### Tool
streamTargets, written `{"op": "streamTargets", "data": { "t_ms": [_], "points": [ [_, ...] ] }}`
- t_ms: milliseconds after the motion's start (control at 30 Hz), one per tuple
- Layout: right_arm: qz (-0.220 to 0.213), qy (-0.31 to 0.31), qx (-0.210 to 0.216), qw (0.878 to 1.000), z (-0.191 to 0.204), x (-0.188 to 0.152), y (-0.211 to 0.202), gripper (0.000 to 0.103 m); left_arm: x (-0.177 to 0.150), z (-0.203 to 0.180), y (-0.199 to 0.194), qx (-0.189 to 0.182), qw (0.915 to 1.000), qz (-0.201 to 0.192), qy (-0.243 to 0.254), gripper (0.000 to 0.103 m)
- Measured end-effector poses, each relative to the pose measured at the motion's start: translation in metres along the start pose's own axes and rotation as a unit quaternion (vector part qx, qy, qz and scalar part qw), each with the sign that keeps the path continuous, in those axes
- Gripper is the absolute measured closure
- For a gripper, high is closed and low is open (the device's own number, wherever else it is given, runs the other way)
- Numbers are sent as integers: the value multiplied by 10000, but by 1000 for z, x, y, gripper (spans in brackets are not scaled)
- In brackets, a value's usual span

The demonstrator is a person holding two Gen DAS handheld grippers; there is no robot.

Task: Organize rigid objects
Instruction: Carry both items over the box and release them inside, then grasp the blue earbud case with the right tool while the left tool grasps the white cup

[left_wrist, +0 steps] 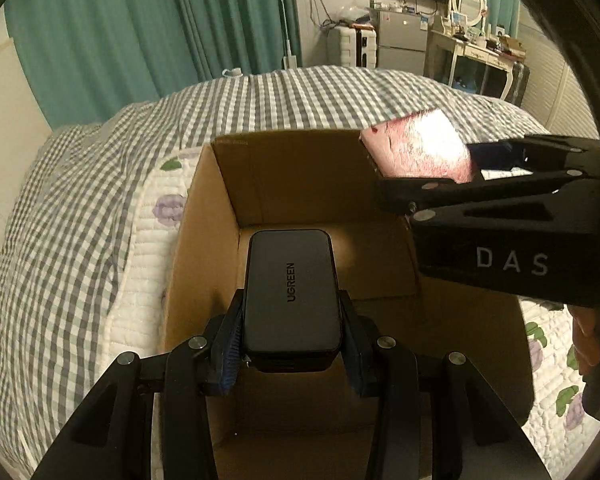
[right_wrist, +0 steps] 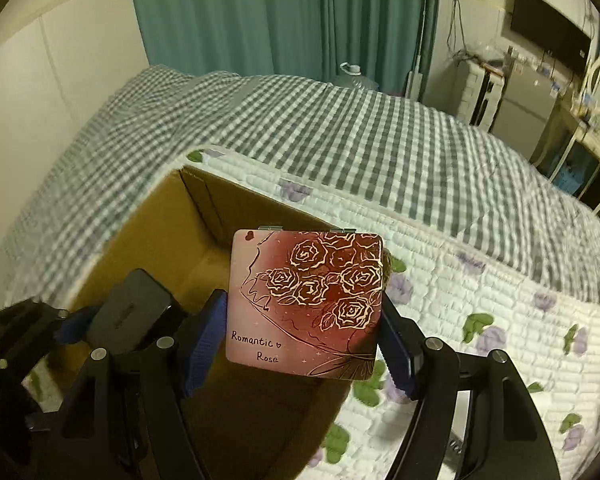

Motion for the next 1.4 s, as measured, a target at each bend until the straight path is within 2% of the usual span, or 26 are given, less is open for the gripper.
{"op": "streamTargets", "data": {
  "t_ms": [267, 300, 367, 433, 667, 867, 1033, 1167, 1300, 1400],
  "points": [
    [-25, -8, 74, 10000, 8, 2, 2, 31, -10, 4, 5, -54, 9998, 143, -100, 58],
    [-55, 4, 116, 9999, 10, 2, 0, 25, -9, 4, 2, -40, 9999, 74, -77, 57],
    [-126, -24, 161, 9998, 13, 4, -8, 12, -3, 3, -8, 104, 9999, -64, 25, 37],
    [-232, -20, 146, 9996, 13, 9, -20, 11, 4, 0, -20, 175, 9997, -166, 97, 37],
    [-760, 12, -99, 9971, -13, 35, -95, 8, 33, -10, -69, 214, 9988, -444, 32, 37],
    [-1117, 49, -539, 9923, -59, 37, -174, 7, 60, -48, -119, 75, 9963, -849, 132, 36],
    [-1228, 139, -1011, 9872, -107, 16, -229, 6, 69, -92, -139, -215, 9952, -940, 176, 36],
    [-1196, 212, -1262, 9845, -139, -8, -254, 6, 64, -131, -140, -392, 9952, -866, 230, 36],
    [-1076, 354, -1445, 9830, -174, -43, -263, 6, 51, -163, -125, -412, 9963, -655, 366, 36],
    [-834, 544, -1424, 9848, -198, -75, -252, 6, 37, -183, -108, -470, 9972, -457, 347, 36]
  ]
}}
Point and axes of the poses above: each gripper's, at about its wrist camera, not at the fingertips, and y roughly the way its jaws point, z to its left, x to its top, the point moved 7 cm from there along y, roughly the way its jaws point, and after that the axes turned 8 degrees about -z, right-handed, at the moved point
